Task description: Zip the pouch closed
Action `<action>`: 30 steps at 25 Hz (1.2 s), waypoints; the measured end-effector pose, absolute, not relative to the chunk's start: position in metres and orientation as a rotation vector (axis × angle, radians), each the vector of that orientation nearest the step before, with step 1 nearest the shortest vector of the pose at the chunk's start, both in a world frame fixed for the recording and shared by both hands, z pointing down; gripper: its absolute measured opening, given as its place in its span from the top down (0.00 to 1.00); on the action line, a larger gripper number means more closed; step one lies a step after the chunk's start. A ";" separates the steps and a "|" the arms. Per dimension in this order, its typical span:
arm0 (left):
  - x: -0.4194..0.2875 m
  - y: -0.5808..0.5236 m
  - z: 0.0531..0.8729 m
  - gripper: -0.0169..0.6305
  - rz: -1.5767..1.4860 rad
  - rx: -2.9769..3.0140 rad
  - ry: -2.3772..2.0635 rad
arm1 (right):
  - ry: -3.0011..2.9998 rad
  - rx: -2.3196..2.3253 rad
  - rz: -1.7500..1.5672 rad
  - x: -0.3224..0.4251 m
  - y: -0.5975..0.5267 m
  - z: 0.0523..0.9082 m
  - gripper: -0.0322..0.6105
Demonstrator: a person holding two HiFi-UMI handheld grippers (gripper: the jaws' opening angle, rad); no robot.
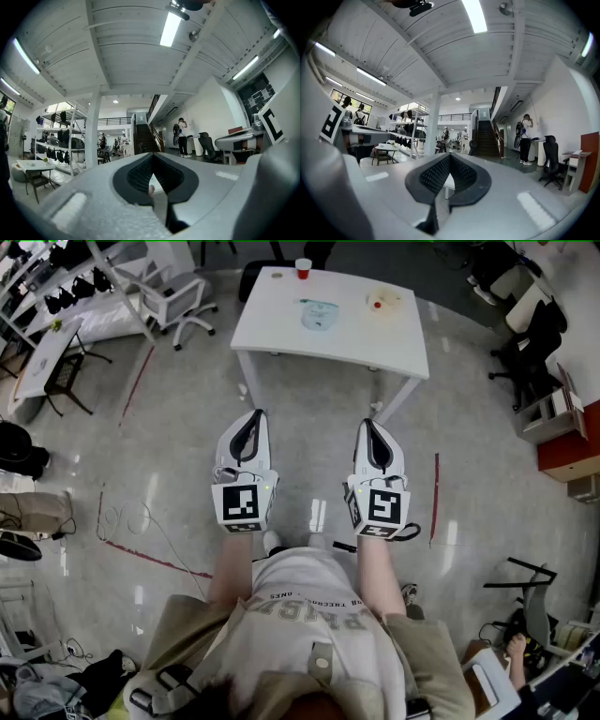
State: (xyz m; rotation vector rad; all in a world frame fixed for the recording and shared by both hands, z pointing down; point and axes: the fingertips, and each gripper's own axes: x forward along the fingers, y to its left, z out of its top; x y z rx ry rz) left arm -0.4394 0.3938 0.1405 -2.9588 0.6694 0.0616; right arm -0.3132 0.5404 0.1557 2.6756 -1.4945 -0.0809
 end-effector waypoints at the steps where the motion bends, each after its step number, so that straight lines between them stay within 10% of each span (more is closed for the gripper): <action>1: -0.439 0.394 0.141 0.96 0.060 -2.958 0.670 | -1.494 2.675 -0.081 -0.313 0.540 0.156 0.95; 28: -0.432 0.401 0.150 0.96 0.002 -3.023 0.675 | -1.585 2.726 0.054 -0.301 0.549 0.170 0.95; 30: -0.431 0.400 0.153 0.79 -0.012 -3.048 0.674 | -1.596 2.729 0.066 -0.300 0.551 0.171 0.82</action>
